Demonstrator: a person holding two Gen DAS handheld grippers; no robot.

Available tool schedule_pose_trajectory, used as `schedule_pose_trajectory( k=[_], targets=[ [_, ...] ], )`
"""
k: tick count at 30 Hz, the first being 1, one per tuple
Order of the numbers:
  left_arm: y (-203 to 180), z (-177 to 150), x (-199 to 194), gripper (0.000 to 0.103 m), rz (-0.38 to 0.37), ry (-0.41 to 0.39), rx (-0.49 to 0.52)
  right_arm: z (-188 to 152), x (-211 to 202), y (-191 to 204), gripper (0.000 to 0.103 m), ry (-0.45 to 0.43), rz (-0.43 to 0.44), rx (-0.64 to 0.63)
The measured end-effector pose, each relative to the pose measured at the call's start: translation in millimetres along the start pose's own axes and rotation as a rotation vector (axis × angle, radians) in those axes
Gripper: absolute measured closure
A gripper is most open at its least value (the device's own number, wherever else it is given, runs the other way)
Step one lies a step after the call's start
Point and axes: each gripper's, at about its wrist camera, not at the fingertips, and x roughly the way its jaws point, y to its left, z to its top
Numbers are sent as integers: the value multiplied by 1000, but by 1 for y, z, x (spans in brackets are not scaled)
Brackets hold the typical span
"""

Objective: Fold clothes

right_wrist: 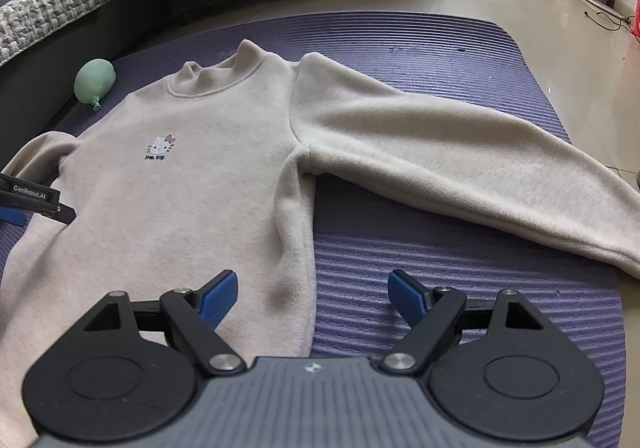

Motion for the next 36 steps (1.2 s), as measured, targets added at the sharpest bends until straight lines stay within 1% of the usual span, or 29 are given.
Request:
schedule_pose_trajectory(
  k=[11, 16, 19, 25, 28, 30, 34, 36],
  targets=[
    [1, -2, -3, 0, -8, 14, -18, 1, 2, 1, 21, 2, 2, -3],
    [3, -9, -11, 0, -21, 33, -1, 2, 1, 2, 20, -1, 1, -15],
    [7, -18, -21, 0, -42, 54, 5, 2, -3, 3, 20, -10, -1, -28],
    [16, -37, -36, 0, -144, 86, 37, 1, -5, 10, 20, -5, 0, -46],
    [22, -45, -39, 0, -174, 117, 62, 1, -6, 16, 20, -3, 4, -66],
    [28, -47, -41, 0, -180, 121, 64, 1, -9, 24, 20, -8, 9, -100],
    [40, -48, -47, 0, -195, 125, 43, -1, -18, 38, 20, -7, 67, -164],
    [47, -49, -50, 0, -209, 127, 30, -5, -25, 51, 21, 3, 140, -207]
  ],
)
